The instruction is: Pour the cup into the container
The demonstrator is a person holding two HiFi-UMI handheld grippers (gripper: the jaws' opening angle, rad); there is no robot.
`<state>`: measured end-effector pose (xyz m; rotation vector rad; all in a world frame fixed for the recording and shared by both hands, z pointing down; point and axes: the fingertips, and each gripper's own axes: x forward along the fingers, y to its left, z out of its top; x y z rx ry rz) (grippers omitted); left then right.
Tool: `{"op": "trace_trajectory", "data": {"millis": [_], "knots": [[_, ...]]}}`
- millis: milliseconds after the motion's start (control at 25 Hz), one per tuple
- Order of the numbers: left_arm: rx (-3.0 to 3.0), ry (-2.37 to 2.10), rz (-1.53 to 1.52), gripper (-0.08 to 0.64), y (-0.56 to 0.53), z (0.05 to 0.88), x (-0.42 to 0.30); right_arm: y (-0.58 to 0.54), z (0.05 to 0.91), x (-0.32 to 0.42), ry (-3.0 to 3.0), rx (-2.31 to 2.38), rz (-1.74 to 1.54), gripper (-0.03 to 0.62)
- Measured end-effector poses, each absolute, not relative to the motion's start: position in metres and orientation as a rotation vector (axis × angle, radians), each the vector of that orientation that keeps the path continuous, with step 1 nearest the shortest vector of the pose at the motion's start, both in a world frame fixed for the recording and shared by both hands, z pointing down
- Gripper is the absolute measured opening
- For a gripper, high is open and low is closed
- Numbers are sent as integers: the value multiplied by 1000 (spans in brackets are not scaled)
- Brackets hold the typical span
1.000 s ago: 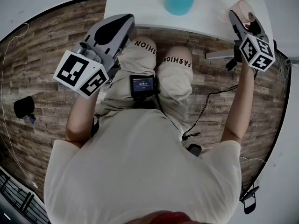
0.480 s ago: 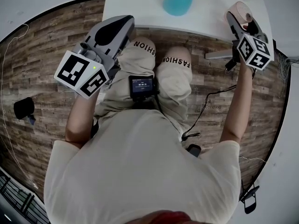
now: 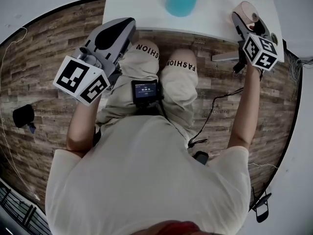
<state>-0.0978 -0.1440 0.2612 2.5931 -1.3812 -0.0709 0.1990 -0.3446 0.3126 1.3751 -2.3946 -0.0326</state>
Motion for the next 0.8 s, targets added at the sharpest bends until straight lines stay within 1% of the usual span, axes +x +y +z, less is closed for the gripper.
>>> {"op": "trace_trajectory", "data": {"millis": [800], "knots": [[2588, -1375, -73, 11, -146, 264, -97, -345, 313, 202, -2435, 1372, -4, 368]]}}
